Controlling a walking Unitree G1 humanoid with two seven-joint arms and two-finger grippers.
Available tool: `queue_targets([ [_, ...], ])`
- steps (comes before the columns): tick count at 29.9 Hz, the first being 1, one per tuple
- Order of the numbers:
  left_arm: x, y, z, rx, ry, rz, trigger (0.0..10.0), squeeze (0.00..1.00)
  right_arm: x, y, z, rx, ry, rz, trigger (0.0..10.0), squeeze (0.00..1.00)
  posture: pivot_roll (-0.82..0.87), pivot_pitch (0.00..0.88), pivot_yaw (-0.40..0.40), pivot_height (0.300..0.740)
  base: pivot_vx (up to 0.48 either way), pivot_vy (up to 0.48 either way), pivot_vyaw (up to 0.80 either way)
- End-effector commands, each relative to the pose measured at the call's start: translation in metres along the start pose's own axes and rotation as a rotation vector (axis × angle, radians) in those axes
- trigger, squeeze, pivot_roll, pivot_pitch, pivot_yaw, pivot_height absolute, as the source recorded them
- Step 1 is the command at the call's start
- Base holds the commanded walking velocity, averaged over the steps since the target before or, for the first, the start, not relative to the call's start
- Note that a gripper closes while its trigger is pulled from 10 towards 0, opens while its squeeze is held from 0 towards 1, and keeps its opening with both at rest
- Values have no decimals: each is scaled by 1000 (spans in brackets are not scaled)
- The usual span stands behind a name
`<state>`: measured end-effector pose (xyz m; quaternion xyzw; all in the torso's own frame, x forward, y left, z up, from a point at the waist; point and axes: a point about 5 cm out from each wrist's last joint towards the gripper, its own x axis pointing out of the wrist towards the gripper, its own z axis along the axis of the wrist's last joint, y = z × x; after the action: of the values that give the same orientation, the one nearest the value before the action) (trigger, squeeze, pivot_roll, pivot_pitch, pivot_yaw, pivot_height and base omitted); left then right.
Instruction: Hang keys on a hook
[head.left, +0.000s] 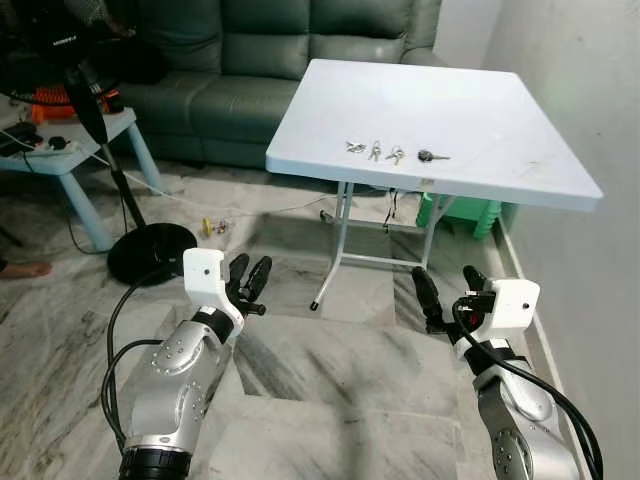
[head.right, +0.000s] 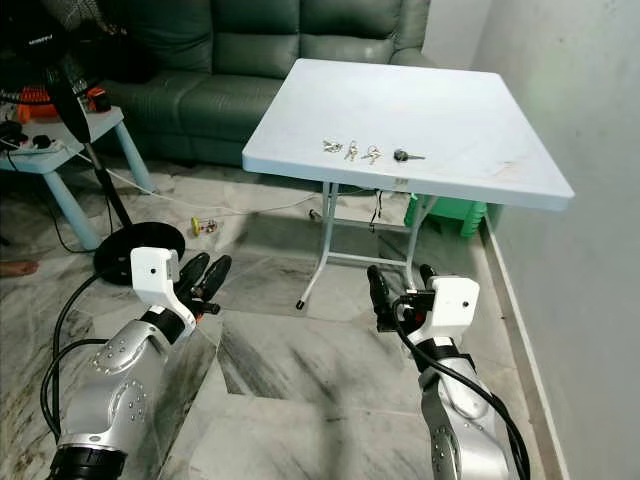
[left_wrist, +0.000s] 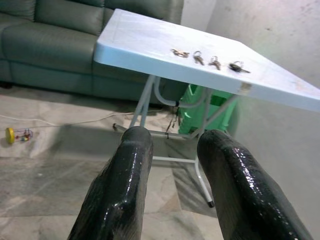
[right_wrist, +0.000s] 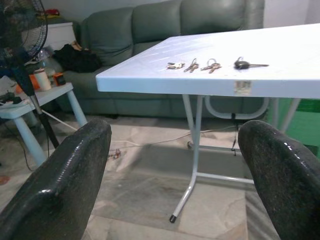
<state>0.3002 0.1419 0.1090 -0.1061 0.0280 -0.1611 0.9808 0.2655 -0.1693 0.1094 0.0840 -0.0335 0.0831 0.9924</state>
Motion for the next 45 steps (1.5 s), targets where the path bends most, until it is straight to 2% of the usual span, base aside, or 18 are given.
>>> queue_targets([
  [1, 2, 0, 3, 15, -6, 6, 10000, 0, 1, 3, 5, -11, -15, 14, 10000, 0, 102, 11, -9, 740, 469, 0, 0],
  [45, 9, -4, 2, 10, -3, 1, 10000, 0, 3, 3, 8, -25, -20, 32, 10000, 0, 98, 35, -13, 740, 469, 0, 0],
])
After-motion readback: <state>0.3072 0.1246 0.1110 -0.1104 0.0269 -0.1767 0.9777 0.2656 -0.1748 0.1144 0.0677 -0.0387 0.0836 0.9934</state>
